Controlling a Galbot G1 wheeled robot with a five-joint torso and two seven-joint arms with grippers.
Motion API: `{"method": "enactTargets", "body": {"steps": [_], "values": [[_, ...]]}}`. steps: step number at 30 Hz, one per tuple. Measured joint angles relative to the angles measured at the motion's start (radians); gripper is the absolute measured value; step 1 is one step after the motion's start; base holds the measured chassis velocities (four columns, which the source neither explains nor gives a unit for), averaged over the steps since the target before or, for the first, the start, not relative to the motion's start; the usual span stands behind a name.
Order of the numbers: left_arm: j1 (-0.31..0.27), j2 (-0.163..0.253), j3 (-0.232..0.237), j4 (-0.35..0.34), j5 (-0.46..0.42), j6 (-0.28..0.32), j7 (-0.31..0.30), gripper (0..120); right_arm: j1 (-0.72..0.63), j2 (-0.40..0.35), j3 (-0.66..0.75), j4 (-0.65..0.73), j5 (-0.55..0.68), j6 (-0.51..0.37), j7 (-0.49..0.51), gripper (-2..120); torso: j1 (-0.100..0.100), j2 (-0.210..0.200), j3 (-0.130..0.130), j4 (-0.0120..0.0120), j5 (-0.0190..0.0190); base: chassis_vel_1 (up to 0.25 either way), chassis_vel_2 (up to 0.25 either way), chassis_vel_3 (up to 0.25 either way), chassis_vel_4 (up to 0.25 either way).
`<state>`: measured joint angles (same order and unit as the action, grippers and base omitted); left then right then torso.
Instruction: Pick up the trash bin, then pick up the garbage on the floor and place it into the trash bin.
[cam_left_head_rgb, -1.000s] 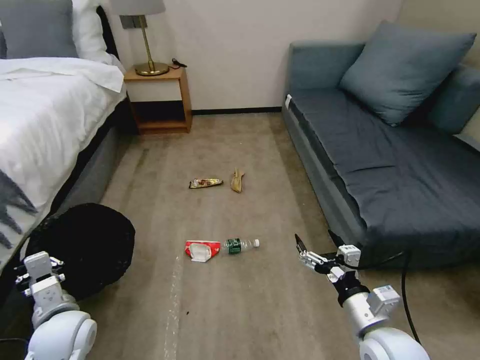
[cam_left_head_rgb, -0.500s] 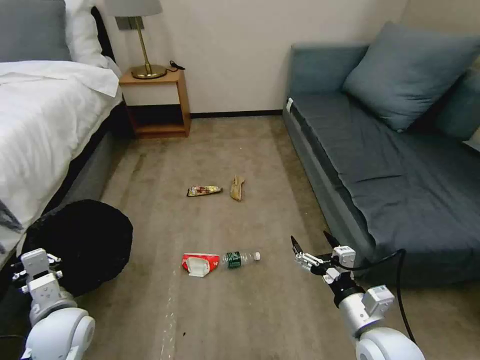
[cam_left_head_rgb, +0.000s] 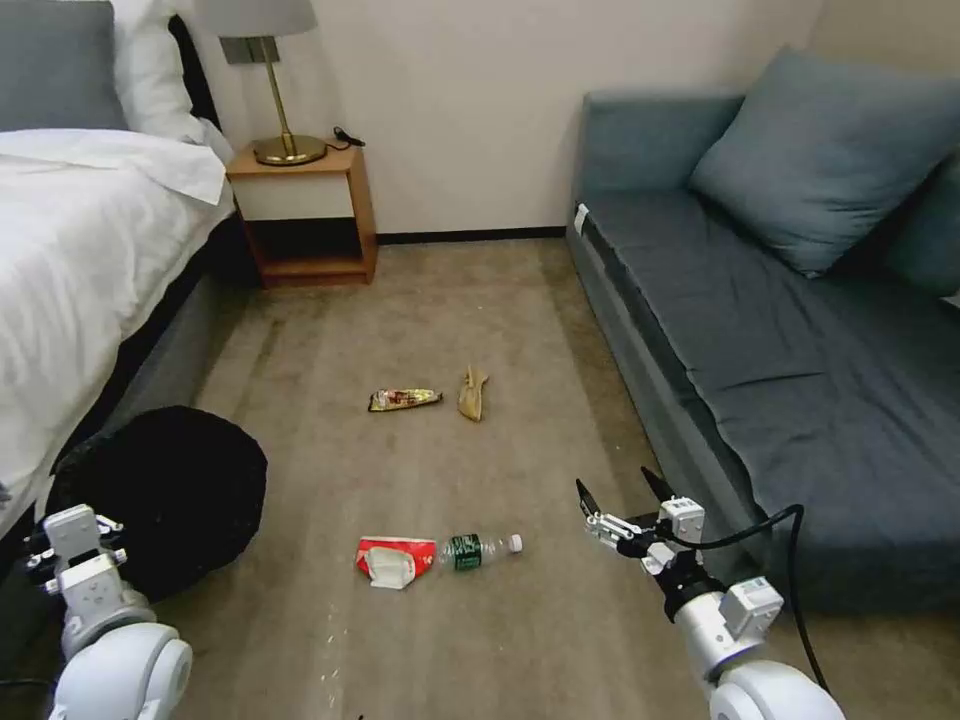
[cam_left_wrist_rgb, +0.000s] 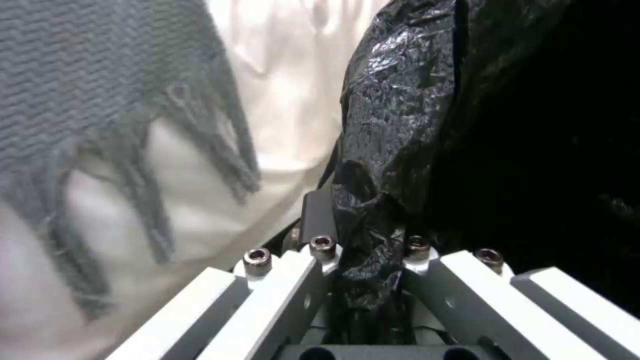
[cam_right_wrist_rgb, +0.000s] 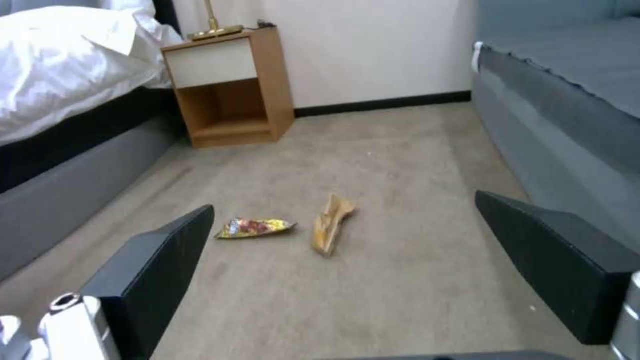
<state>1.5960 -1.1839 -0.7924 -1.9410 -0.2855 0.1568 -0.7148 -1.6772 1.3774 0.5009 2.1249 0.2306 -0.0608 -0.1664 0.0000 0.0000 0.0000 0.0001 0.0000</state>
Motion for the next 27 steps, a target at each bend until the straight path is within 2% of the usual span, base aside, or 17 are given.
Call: {"method": "enactTargets", "body": {"steps": [7,10,16,19,20,22,27], "values": [[0.003,-0.003,0.001,-0.001,0.0,-0.001,0.0,3,0.01,0.003,-0.007,-0.011,-0.001,0.024,-0.012,100,0.0,0.0,0.0,-0.0002,0.0,-0.098,0.089,0.102,-0.101],[0.002,-0.003,0.001,-0.001,0.0,-0.001,0.0,3,0.018,-0.006,-0.013,-0.022,0.029,0.079,-0.045,100,0.0,0.0,0.0,-0.0001,-0.0001,-0.075,0.082,0.085,-0.087],[0.0,0.004,0.008,0.009,0.002,-0.001,0.0,3,0.031,-0.038,-0.01,-0.034,0.049,0.091,-0.114,100,0.0,0.0,0.0,-0.0003,-0.0001,-0.026,0.028,0.034,-0.045],[0.001,0.019,0.009,0.014,0.003,-0.001,0.003,3,0.079,-0.126,-0.007,-0.056,0.085,0.073,-0.138,100,0.0,0.0,0.0,-0.0002,0.0,0.0,0.0,0.0,0.0],[0.001,0.019,0.009,0.014,0.003,-0.001,0.003,3,0.079,-0.126,-0.007,-0.056,0.085,0.073,-0.138,100,0.0,0.0,0.0,-0.0002,0.0,0.0,0.0,0.0,0.0],[0.002,0.03,0.008,0.018,0.005,-0.002,0.008,3,0.129,-0.199,-0.016,-0.075,0.122,0.045,-0.138,100,0.0,0.0,0.0,-0.0002,0.0001,0.0,0.0,0.0,0.0],[0.007,0.04,0.005,0.056,0.078,-0.058,0.008,3,0.211,-0.305,-0.062,-0.12,0.181,-0.005,-0.137,100,0.0,0.0,0.0,-0.0003,0.0002,0.0,0.0,0.0,0.0]]}}
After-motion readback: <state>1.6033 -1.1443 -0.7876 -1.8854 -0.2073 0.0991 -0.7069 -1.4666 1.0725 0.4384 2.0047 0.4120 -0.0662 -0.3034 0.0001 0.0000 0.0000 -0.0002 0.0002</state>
